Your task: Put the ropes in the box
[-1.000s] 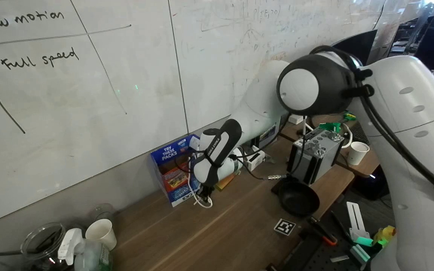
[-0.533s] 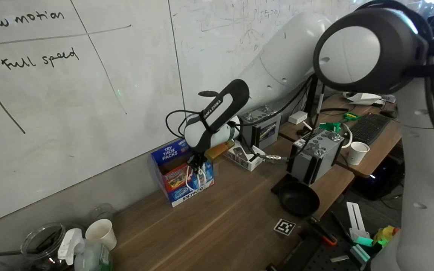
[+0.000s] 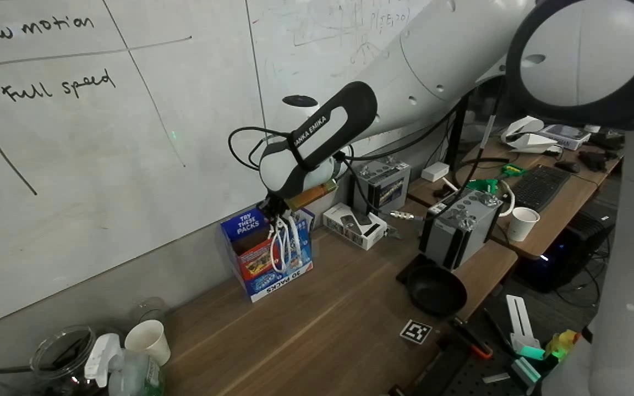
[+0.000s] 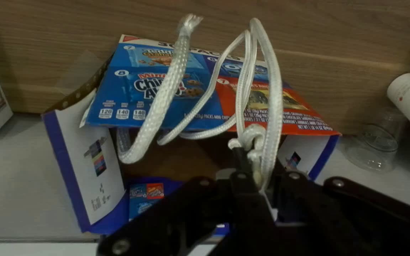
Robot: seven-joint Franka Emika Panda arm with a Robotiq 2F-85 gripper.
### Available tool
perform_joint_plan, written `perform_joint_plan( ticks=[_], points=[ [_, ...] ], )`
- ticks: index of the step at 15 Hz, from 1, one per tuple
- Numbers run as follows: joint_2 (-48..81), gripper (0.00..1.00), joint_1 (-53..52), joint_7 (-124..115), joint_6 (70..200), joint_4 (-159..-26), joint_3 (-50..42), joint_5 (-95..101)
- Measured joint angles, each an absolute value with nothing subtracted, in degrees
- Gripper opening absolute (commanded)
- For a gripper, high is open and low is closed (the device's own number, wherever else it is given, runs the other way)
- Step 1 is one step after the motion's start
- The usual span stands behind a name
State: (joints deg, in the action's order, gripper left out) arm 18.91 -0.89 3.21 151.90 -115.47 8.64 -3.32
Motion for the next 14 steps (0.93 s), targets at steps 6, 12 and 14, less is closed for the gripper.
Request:
perform_joint_plan(
  ticks=[6,12,14],
  points=[
    [16.92,0.14,-6.26,-7.62,158.43,-114.88,3.78,2.87],
    [21.43,0.15,-12.13,-19.87,161.32,-109.69,-3.75,15.69],
    [25.58,0.15,-13.06,-21.28,161.30,-106.41,-5.52,17.03]
  ],
)
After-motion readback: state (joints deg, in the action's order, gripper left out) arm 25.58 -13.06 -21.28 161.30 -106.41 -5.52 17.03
